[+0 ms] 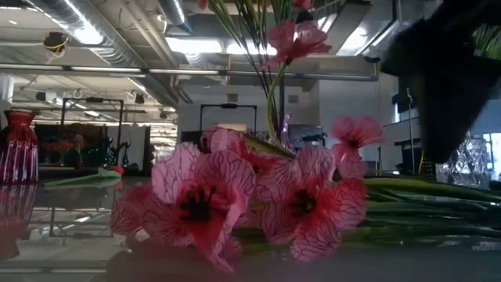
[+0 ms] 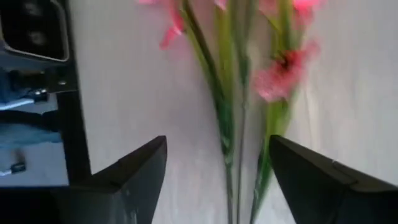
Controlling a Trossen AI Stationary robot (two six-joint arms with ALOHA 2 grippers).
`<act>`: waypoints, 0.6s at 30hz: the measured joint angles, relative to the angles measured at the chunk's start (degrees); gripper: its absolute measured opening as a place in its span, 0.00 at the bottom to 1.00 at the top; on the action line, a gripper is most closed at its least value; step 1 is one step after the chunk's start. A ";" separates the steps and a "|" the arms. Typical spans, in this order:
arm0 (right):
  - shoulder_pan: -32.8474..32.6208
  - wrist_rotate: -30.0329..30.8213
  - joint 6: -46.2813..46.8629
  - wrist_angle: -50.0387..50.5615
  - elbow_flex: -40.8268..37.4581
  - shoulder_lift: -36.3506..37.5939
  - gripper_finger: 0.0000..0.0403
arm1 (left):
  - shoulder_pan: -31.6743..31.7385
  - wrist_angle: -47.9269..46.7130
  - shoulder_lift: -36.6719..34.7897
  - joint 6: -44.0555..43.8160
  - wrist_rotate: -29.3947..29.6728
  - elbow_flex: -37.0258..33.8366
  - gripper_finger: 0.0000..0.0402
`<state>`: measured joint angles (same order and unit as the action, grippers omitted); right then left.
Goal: Sort flowers into vase by color
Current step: Put the pink flowers into the violet vase
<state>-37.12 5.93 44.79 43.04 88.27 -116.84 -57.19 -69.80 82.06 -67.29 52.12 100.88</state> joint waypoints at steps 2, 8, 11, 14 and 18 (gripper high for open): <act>0.06 1.08 -3.77 -2.13 -0.40 -0.40 0.70 | 0.02 -0.02 0.00 0.45 1.16 0.00 0.32; 1.36 5.61 -9.87 -4.55 -2.26 -3.98 0.63 | 0.02 -0.04 0.00 2.73 2.69 0.00 0.32; 1.75 4.31 -13.92 -5.63 -2.08 -5.43 0.55 | 0.05 -0.07 0.00 3.39 2.78 0.00 0.32; 2.03 3.16 -14.98 -5.90 -2.01 -6.05 0.43 | 0.91 -0.15 0.00 3.09 2.81 0.00 0.32; 2.76 2.94 -13.19 -5.85 -1.38 -5.66 0.16 | 1.68 -0.44 0.00 3.96 2.01 -0.02 0.32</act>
<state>-34.36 8.87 31.60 37.19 86.89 -122.50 -55.51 -70.24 82.06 -63.32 54.13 100.86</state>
